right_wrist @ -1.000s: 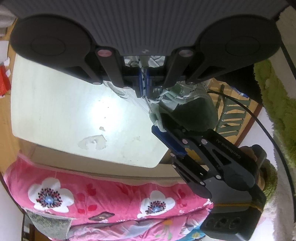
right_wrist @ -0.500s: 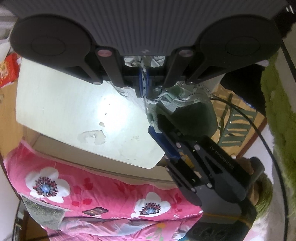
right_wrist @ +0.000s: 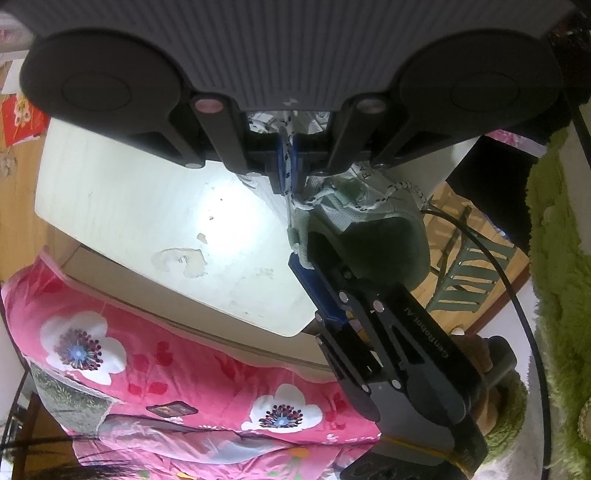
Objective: Lace up shoes with both hands
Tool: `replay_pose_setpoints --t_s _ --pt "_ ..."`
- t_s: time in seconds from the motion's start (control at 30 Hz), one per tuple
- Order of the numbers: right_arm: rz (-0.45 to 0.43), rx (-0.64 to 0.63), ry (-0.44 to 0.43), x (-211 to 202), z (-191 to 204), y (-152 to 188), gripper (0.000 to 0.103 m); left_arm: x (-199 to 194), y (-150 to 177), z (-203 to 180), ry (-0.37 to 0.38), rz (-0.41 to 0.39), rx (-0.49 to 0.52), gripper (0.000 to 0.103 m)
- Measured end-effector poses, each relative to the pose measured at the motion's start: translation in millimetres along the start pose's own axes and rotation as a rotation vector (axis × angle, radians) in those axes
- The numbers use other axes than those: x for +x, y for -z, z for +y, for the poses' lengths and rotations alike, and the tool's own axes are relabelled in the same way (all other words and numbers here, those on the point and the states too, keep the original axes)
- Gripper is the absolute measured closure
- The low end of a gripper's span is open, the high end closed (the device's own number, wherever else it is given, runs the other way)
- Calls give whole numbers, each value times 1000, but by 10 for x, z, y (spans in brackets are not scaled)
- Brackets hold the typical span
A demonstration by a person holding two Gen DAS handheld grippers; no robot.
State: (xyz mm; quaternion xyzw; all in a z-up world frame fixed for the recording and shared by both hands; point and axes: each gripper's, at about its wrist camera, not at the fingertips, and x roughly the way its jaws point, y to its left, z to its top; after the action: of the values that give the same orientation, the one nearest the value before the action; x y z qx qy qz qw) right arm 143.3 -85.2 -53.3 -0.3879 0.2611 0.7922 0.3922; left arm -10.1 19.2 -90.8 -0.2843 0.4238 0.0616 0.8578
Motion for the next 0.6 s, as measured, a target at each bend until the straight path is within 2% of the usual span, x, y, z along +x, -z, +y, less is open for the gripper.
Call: replay_pose_setpoints --t_s 0.2,0.43,0.6 --pt "-21 -30 0 -3 3 -13 100 -7 1 11 3 -4 2 87" --pt "-51 73 -49 -5 -104 13 100 -15 12 26 10 -5 11 87" --pt "-63 92 -54 17 -106 14 100 -17 10 55 12 -9 3 87"
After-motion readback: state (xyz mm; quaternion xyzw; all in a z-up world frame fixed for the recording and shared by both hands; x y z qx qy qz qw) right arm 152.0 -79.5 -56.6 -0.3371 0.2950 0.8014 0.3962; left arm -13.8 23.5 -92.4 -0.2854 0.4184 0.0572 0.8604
